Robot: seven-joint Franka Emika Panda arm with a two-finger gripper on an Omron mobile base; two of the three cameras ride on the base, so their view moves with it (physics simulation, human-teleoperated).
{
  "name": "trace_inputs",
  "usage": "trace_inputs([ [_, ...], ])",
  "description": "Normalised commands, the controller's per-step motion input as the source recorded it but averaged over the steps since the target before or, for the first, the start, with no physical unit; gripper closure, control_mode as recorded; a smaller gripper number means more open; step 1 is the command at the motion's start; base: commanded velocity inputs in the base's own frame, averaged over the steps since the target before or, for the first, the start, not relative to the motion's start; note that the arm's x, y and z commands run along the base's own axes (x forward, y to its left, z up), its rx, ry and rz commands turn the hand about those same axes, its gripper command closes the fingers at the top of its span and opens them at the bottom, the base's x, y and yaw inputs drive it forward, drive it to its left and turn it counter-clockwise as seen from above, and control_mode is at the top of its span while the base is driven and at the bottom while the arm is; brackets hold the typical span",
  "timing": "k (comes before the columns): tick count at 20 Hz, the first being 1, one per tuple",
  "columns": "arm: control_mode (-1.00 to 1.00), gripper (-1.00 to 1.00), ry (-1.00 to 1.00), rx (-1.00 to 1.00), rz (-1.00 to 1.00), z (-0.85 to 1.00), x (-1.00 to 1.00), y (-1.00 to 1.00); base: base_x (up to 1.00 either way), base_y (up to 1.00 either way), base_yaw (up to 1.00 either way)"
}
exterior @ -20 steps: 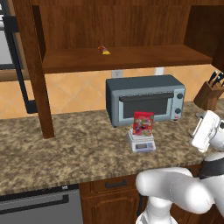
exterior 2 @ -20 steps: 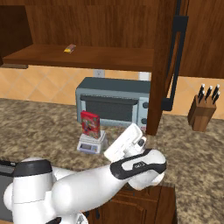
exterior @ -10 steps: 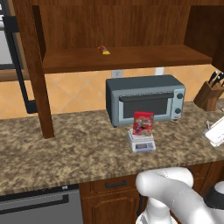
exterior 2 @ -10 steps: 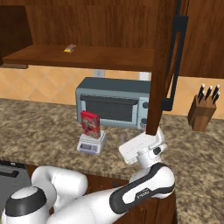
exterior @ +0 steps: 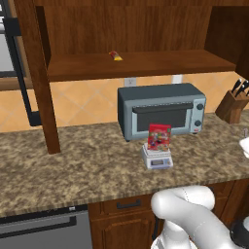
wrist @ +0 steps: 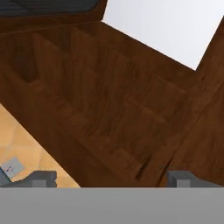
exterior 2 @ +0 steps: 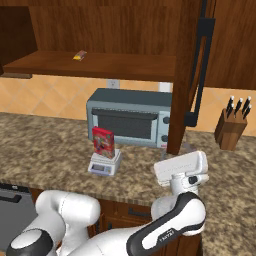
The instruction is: Pick the cereal and place it on the digital scale for weighing, and close the cabinet.
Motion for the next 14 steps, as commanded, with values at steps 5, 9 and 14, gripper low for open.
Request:
trace_inputs([
  [5, -1.0, -1.0, -0.07, 0.01, -0.28, 0.24, 0.0, -0.6, 0.0, 0.0, 0.0],
  [9, -1.0, -1.0, -0.02, 0.0, -0.23, 0.34, 0.0, -0.46, 0.0, 0.0, 0.0],
  [14, -1.0, -1.0, -0.02, 0.0, -0.17, 0.12, -0.09, -0.5, 0.0, 0.0, 0.0],
])
